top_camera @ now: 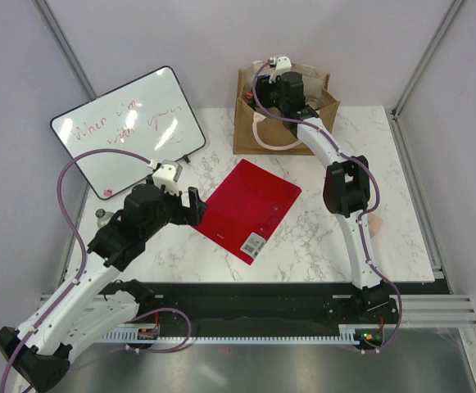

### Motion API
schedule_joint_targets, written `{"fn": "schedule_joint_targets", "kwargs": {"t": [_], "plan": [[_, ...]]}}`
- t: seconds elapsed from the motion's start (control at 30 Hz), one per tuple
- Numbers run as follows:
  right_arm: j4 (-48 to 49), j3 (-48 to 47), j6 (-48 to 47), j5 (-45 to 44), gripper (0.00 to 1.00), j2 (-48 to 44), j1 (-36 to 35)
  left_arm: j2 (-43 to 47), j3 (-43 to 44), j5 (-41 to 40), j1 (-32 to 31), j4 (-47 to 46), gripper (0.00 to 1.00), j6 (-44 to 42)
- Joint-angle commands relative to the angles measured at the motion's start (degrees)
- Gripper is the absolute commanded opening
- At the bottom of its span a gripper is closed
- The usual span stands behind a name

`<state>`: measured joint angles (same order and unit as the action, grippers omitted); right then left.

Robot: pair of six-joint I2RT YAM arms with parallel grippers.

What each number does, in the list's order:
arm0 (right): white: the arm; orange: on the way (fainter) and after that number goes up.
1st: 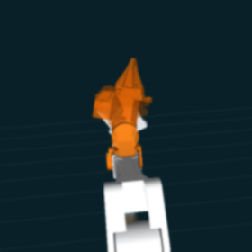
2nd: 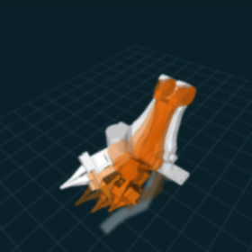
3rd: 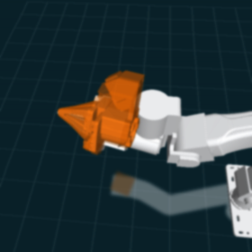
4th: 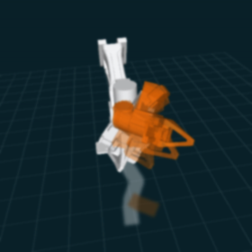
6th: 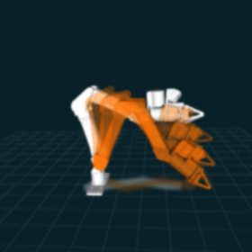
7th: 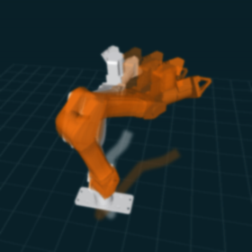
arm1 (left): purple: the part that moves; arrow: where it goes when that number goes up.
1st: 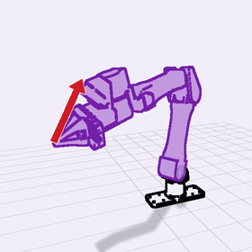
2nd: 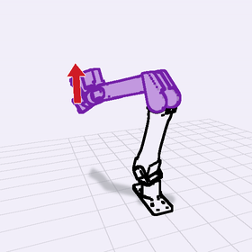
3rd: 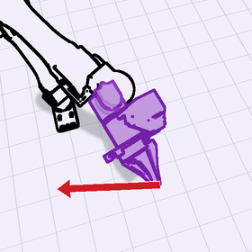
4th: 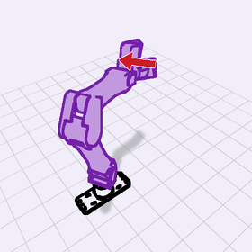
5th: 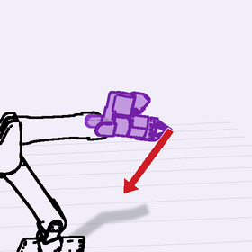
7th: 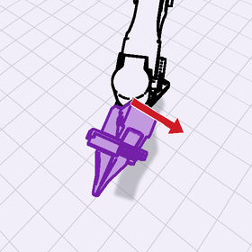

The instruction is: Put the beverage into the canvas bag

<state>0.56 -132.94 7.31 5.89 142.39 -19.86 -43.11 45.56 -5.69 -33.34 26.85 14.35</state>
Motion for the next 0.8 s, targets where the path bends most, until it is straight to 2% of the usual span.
{"fn": "schedule_joint_targets", "kwargs": {"t": [0.0,0.13,0.17,0.3,0.77], "plan": [[9.6,-0.5,2.0,3.9,0.51,-1.0,0.0,0.4,0.1,-0.3,0.0,-2.4,0.97,-2.0],[8.8,-0.4,1.3,2.7,0.57,-1.1,0.0,0.4,0.2,-0.3,0.1,-2.4,0.97,-2.0],[8.5,-0.2,1.1,2.7,0.62,-1.6,0.0,0.4,0.1,-0.3,0.1,-2.4,0.97,-2.0],[9.0,1.5,1.2,2.5,0.70,-3.6,-0.1,0.6,0.1,-0.4,0.1,-2.3,0.97,-2.0],[8.6,4.1,0.5,-0.3,0.72,-8.5,0.0,1.3,-0.1,-0.5,0.1,-2.4,0.97,-2.0]]}}
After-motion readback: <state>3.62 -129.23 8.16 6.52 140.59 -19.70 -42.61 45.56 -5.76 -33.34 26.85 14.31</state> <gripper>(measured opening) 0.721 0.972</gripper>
